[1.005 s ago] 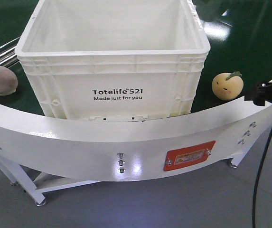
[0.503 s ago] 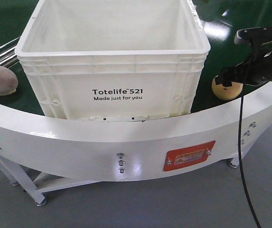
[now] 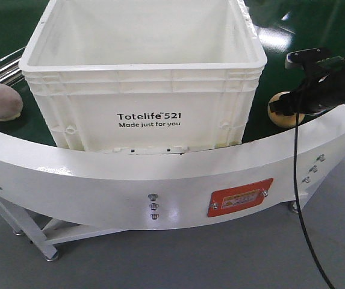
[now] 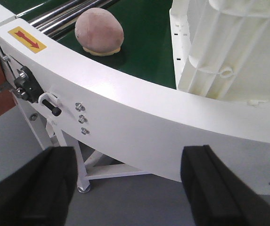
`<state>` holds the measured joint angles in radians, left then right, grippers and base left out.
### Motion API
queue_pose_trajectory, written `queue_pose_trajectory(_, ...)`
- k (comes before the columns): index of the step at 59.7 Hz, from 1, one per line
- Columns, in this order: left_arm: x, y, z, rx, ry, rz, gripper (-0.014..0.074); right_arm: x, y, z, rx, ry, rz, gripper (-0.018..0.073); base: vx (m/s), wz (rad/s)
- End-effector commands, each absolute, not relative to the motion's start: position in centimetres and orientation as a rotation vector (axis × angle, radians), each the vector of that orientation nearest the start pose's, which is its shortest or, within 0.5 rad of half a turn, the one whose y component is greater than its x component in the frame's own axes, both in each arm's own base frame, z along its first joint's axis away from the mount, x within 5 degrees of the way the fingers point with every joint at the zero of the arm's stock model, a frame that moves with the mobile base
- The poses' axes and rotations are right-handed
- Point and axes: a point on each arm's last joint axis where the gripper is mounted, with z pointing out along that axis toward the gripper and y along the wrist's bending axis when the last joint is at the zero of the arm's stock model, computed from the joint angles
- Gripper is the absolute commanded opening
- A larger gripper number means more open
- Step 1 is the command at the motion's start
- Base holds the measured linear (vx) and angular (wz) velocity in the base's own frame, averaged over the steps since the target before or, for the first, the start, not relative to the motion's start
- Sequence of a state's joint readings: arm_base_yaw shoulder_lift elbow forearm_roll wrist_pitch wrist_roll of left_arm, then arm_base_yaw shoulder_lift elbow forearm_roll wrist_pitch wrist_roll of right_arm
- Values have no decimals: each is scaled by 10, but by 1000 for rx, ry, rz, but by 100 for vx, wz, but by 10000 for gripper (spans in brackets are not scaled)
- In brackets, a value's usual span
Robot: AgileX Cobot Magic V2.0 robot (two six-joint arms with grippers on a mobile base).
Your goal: Place moving items into box and shelve
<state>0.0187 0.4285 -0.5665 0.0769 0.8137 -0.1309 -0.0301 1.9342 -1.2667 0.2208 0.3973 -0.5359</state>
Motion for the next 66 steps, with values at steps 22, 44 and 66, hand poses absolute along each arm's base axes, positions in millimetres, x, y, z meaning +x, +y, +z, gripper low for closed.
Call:
queue_pose_trajectory(22,78,6,316,-134,2080,17,580,387,34,394,-416,1866,-88,348,0,0)
queue_pose_trajectory(44,78,6,316,-134,2082,17,580,365,167,406,-675,1661,125,348,0,0)
queue_pose_trajectory(66,78,6,316,-137,2081,15,580,371,193,382,-735,1696,164,683,0,0)
